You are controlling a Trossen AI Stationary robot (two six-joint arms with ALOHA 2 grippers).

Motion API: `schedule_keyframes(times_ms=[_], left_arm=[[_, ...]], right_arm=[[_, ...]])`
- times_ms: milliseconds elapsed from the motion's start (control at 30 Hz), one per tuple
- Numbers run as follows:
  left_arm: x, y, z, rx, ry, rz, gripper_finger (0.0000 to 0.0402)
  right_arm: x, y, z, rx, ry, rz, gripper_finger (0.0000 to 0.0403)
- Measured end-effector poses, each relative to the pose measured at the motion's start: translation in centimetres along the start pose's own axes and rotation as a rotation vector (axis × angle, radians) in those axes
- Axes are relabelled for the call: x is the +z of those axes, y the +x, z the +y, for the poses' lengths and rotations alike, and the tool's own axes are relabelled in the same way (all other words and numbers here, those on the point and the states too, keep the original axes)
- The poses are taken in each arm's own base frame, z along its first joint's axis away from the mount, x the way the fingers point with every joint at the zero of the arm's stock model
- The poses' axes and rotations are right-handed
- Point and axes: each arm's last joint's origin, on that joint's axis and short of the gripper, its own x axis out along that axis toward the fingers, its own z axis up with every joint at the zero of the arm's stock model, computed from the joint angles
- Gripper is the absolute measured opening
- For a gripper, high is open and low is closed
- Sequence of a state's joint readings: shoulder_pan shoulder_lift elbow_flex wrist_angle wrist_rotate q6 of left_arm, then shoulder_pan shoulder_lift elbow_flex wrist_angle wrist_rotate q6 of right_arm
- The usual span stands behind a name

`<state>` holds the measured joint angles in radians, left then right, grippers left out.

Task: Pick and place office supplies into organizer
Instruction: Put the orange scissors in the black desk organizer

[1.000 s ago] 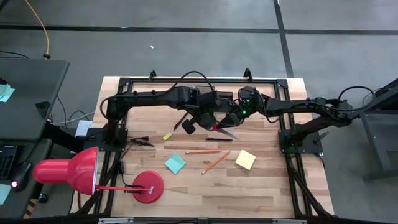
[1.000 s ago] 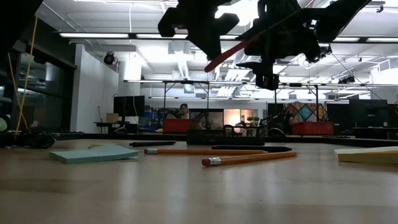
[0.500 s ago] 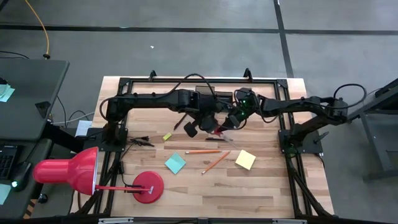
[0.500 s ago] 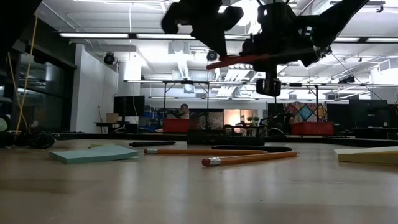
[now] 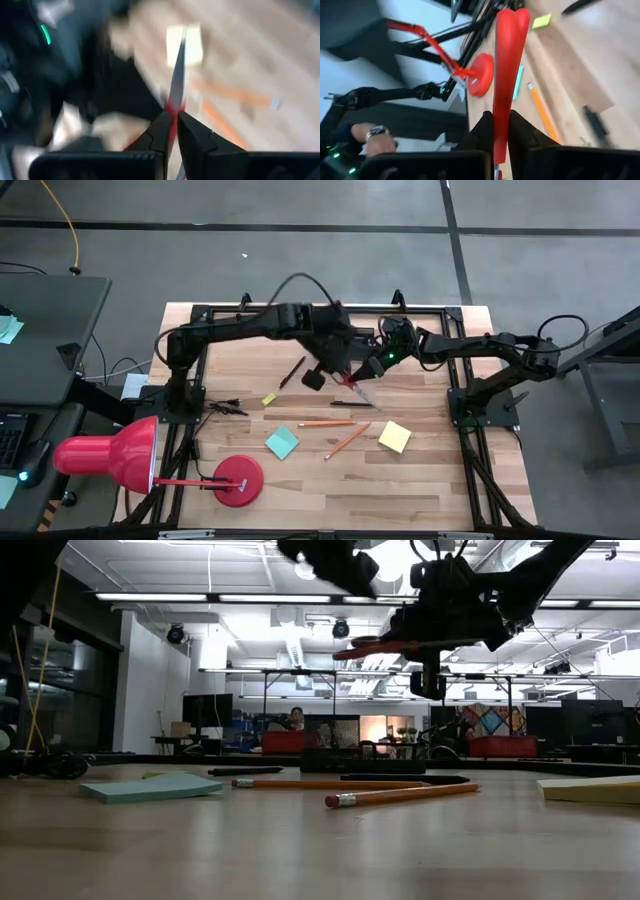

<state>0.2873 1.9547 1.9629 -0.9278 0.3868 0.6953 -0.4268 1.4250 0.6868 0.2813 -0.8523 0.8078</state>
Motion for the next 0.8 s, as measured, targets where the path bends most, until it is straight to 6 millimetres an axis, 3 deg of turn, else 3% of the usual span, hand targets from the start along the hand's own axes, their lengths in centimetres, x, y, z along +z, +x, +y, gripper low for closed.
schedule_keyframes(times_ms=[200, 433, 633, 800], left_arm=[[0.9, -1.6, 1.8, -0.027, -0.048, -0.266, 0.0017], [0.9, -1.8, 2.2, 0.148, -0.168, -0.395, 0.0001], [-2.4, -2.2, -0.6, 0.242, -0.324, -0.585, 0.0006], [-4.9, -4.4, -3.4, 0.383, -0.417, -0.697, 0.0006]], right_arm=[[0.7, -1.2, -0.9, -0.031, 0.006, -0.038, 0.0005], [1.1, -2.2, -1.6, -0.053, 0.005, -0.058, 0.0005], [1.6, -3.2, -1.0, -0.059, -0.035, -0.114, 0.0005], [2.1, -4.1, -0.3, -0.092, -0.099, -0.204, 0.0005]])
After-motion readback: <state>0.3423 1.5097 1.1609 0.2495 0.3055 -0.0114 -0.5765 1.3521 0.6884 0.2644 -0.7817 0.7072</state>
